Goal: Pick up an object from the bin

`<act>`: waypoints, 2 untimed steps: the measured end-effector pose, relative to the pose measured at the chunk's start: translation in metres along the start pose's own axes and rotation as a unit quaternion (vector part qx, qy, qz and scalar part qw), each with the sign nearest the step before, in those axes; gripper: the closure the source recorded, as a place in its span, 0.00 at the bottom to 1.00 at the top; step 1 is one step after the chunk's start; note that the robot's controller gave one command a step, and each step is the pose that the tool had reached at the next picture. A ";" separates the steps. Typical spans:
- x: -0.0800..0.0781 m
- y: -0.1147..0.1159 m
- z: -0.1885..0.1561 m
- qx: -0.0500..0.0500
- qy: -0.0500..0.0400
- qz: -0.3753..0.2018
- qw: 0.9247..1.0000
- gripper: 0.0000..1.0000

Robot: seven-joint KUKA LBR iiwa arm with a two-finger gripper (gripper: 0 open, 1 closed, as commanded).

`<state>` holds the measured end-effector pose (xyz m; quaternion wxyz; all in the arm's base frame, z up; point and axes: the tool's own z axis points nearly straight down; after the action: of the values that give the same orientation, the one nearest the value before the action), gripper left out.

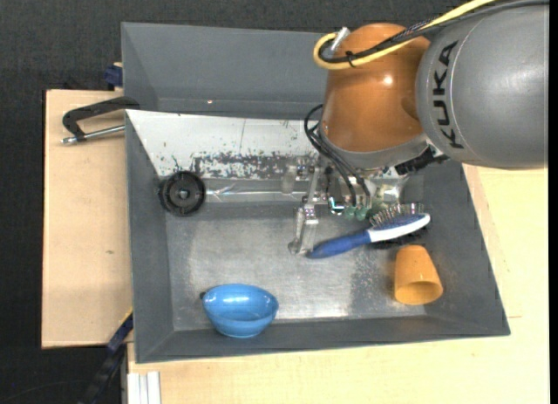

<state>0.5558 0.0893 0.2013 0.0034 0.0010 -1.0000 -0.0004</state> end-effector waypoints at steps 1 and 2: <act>0.026 -0.050 0.046 0.001 -0.001 -0.044 0.999 0.00; 0.055 0.014 0.059 -0.001 -0.002 -0.083 0.997 0.00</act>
Offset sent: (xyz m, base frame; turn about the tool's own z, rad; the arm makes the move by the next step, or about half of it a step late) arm -0.0255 -0.0486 -0.0449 -0.0924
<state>0.5000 0.1035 0.1431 0.0014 0.0841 -0.9965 -0.0018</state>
